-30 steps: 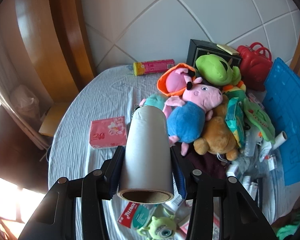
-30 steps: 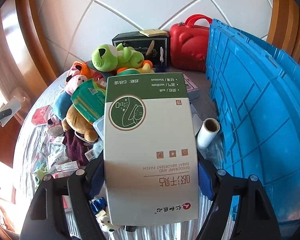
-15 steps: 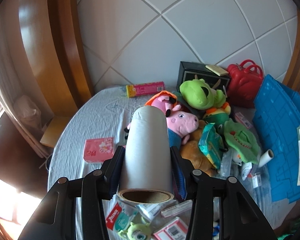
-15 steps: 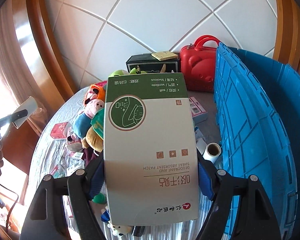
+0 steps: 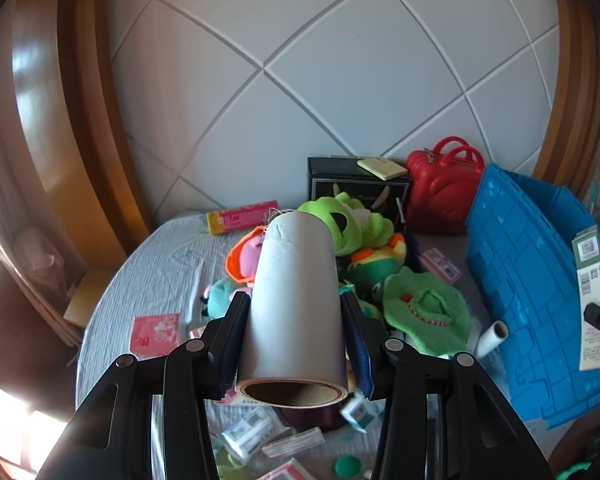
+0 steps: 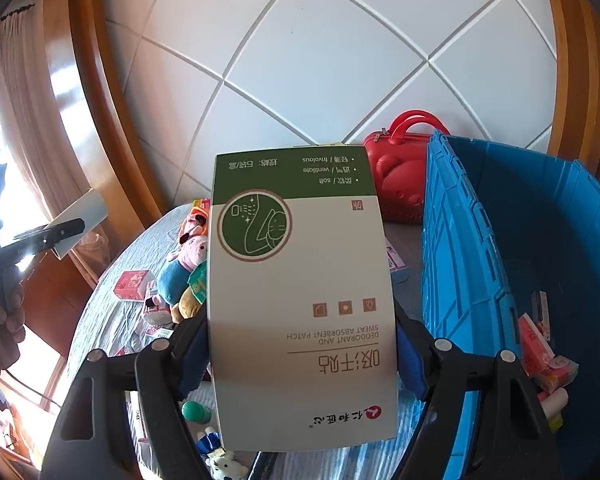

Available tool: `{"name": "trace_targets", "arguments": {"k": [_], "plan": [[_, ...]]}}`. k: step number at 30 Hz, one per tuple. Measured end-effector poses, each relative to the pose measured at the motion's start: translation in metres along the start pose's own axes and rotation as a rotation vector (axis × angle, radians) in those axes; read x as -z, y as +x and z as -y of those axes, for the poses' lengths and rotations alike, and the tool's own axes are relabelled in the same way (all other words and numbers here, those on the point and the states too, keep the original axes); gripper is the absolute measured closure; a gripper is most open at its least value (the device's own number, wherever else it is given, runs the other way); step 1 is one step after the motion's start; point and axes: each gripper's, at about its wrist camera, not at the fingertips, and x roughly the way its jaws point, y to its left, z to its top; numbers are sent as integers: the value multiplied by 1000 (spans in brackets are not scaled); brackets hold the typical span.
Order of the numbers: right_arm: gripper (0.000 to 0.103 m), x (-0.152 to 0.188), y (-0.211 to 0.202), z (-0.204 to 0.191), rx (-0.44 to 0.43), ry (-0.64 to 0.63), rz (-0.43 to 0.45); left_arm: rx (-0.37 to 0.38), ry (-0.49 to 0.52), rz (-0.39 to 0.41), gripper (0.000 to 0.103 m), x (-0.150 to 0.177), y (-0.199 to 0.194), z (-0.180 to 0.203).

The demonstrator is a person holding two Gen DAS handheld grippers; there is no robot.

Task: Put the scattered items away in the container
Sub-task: 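Lift and carry the roll and box over the blue bin with both tools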

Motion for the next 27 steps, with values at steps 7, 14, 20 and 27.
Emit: {"name": "trace_targets", "arguments": {"k": [7,14,20,27], "plan": [[27,-12,-26,25,0,9,41,61,58,20,59,-16,-5,64],[27,-15,-57,63,27,40,76,145,128,41,59,-33,-12,137],[27,-15,-80,97,71,73,94,237,198,45,59,-44,-15,205],[27,-12,-104,140,151,122,110,334,283,50,59,-56,-14,286]]}}
